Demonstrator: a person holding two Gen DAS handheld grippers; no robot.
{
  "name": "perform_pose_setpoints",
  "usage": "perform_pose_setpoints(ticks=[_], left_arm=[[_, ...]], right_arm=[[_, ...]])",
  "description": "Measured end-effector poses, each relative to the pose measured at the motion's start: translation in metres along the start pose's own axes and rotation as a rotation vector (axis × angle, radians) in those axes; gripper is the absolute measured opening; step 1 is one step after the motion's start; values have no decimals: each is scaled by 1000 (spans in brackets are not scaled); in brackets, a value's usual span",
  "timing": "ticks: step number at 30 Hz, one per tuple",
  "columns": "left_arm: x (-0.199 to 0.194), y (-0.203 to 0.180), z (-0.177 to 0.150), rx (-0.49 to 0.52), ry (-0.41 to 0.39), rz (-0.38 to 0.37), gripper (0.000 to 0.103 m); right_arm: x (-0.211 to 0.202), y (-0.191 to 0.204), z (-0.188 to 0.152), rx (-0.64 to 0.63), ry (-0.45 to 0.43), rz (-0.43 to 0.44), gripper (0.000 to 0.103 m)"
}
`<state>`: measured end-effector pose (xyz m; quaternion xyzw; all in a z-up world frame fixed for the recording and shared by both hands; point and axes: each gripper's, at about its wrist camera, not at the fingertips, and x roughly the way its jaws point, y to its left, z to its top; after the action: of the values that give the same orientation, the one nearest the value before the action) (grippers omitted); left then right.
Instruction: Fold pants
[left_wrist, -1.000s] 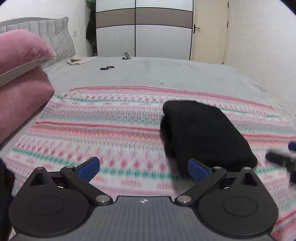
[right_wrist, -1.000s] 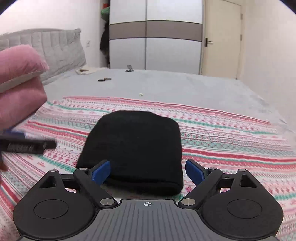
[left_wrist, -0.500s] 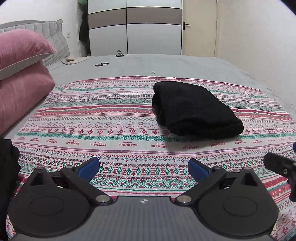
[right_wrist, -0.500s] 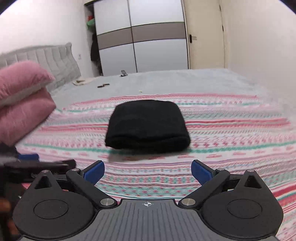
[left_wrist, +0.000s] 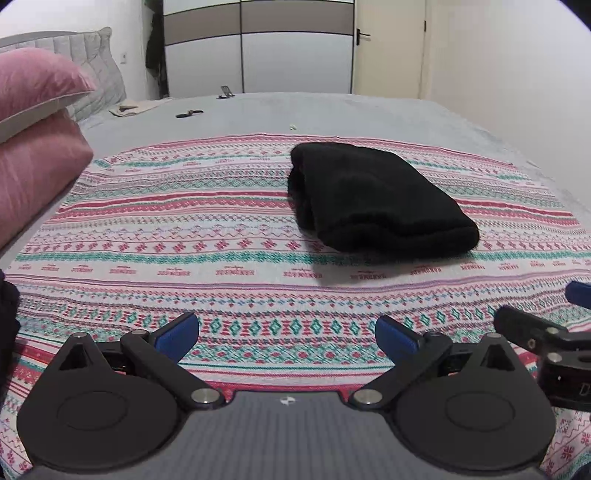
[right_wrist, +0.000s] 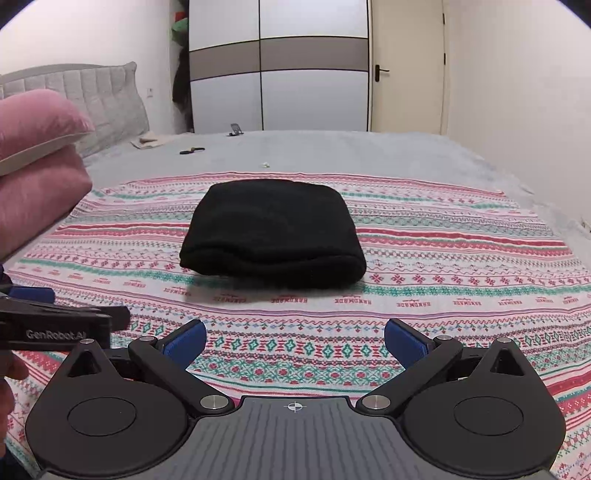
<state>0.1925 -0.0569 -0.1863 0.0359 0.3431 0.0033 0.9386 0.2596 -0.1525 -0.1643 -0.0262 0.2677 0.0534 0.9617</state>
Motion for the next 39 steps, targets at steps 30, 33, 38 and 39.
perform_pose_setpoints(ticks=[30,33,38,39], left_arm=[[1,-3,-2,7,17,-39,103],[1,-4,-2,15,25,-49,103],[0,-5,-3,32,13,-40,103],[0,-5,-3,32,11,-40,103]], right_arm=[[4,4,-1,-2,31,6,103],[4,4,-1,-3,31,6,103],[4,5,-1,-4,30,10,103],[4,5,-1,-4,30,11,103]])
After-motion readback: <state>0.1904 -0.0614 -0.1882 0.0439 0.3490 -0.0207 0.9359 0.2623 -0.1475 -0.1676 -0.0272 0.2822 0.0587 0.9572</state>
